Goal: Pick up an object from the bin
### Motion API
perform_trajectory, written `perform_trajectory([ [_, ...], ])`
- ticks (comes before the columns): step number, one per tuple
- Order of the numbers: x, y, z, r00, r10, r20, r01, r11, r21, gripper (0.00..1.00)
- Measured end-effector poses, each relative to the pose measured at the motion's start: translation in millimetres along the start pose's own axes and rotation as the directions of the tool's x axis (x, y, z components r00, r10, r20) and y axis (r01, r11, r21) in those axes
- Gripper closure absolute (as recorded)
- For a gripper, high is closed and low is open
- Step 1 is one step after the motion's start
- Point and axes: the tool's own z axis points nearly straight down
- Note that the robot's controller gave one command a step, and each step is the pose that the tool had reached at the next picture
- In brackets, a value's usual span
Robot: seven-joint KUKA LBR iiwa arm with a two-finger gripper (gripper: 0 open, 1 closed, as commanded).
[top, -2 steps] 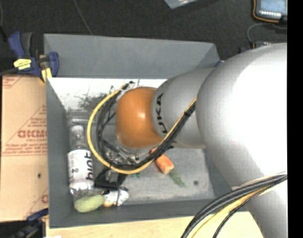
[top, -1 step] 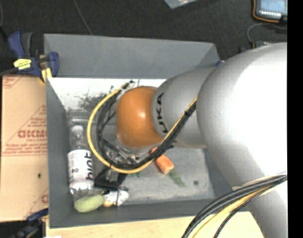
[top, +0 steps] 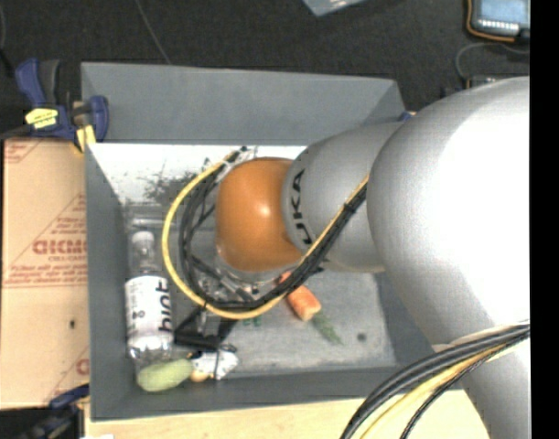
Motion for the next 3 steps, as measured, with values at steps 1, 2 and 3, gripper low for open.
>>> perform_trajectory([
  [1, 0.9, -0.2, -20.9, 1.0, 0.0, -0.003, 0.0, 1.0, 0.0, 1.0],
  [2, -1.5, 0.3, -40.4, 1.0, 0.0, 0.005, 0.0, 1.0, -0.002, 1.0],
  [3, -1.5, 0.3, -51.6, 1.0, 0.0, 0.004, 0.0, 1.0, -0.001, 1.0],
])
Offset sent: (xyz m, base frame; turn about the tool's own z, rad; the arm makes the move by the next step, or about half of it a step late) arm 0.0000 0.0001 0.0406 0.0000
